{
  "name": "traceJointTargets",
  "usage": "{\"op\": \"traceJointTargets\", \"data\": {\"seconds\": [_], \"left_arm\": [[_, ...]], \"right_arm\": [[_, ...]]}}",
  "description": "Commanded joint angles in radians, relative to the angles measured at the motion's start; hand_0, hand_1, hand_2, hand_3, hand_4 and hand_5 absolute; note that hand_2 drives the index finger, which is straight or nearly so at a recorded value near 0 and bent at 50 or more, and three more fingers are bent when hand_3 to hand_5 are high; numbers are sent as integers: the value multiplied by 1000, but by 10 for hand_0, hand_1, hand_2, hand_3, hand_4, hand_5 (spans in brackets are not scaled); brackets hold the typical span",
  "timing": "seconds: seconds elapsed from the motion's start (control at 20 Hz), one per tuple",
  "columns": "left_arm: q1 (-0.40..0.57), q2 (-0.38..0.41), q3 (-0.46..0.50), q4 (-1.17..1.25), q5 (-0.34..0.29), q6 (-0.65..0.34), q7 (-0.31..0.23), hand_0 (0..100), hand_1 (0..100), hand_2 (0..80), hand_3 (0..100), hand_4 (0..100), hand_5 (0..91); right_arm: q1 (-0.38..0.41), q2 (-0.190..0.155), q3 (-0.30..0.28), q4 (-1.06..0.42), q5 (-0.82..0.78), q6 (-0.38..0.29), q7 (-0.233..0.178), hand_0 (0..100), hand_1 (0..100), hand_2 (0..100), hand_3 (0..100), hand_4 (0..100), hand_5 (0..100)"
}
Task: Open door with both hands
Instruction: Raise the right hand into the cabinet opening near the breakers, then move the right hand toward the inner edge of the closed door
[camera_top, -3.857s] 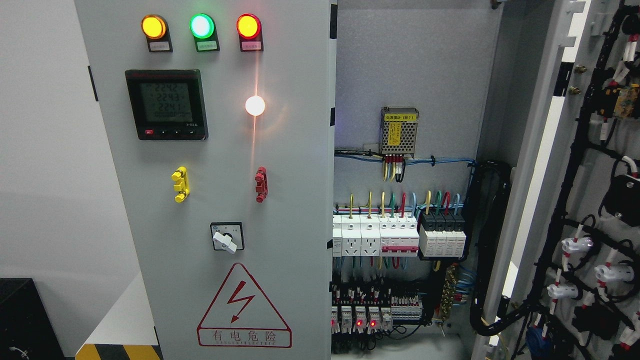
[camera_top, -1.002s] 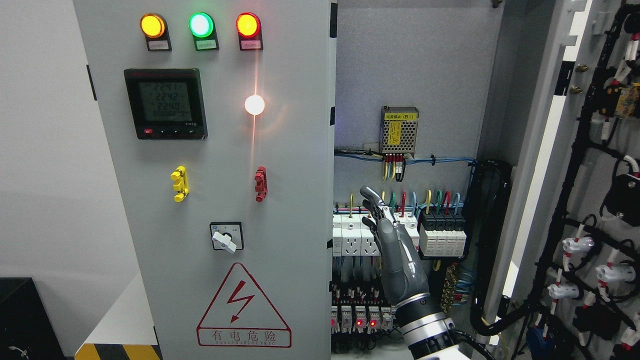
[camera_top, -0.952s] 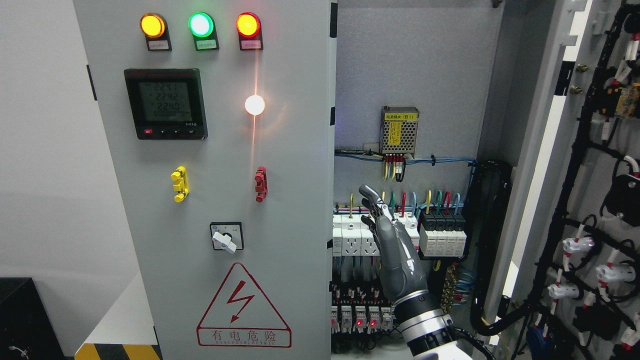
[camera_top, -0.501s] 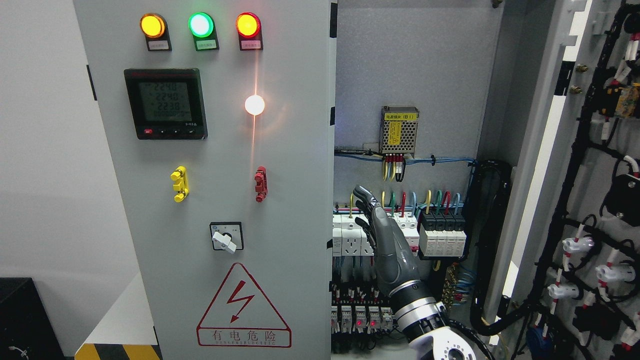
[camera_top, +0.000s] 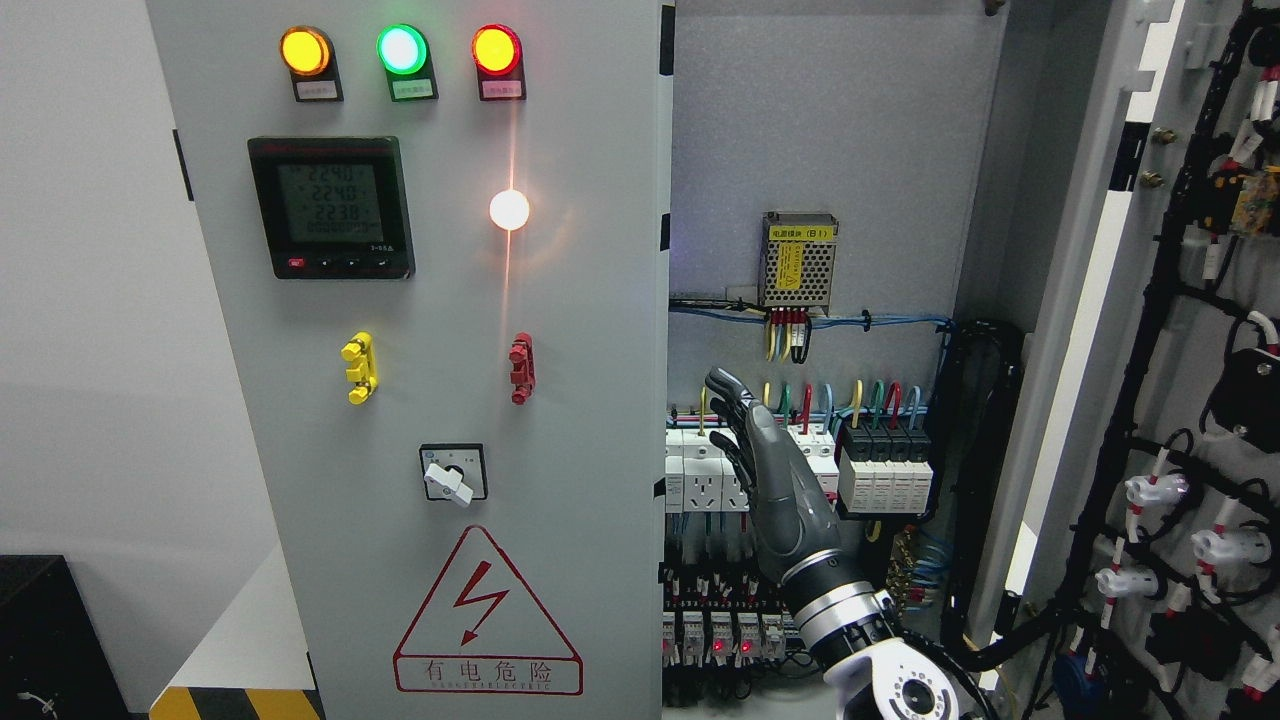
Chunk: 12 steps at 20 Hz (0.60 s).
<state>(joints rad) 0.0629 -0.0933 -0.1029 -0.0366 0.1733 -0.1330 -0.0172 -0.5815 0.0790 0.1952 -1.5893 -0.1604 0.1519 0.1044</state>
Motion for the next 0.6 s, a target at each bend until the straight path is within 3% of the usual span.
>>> {"op": "traceJointTargets", "data": {"seconds": [0.0,0.2,0.35,0.55], "left_arm": [[0,0,0,0,0,1,0,0,0,0,0,0,0],[0,1,0,0,0,0,0,0,0,0,0,0,0],[0,0,0,0,0,0,0,0,0,0,0,0,0],[0,0,0,0,0,0,0,0,0,0,0,0,0]], "right_arm": [[-20,-13,0,22,-5,3,8,0,0,0,0,0,0],[-27,-15,0,20,-108,64,15,0,0,0,0,0,0],[-32,-38,1,15,-122,72,15,0,0,0,0,0,0],[-50,-39,1,20,-123,78,18,0,0,0,0,0,0]]}}
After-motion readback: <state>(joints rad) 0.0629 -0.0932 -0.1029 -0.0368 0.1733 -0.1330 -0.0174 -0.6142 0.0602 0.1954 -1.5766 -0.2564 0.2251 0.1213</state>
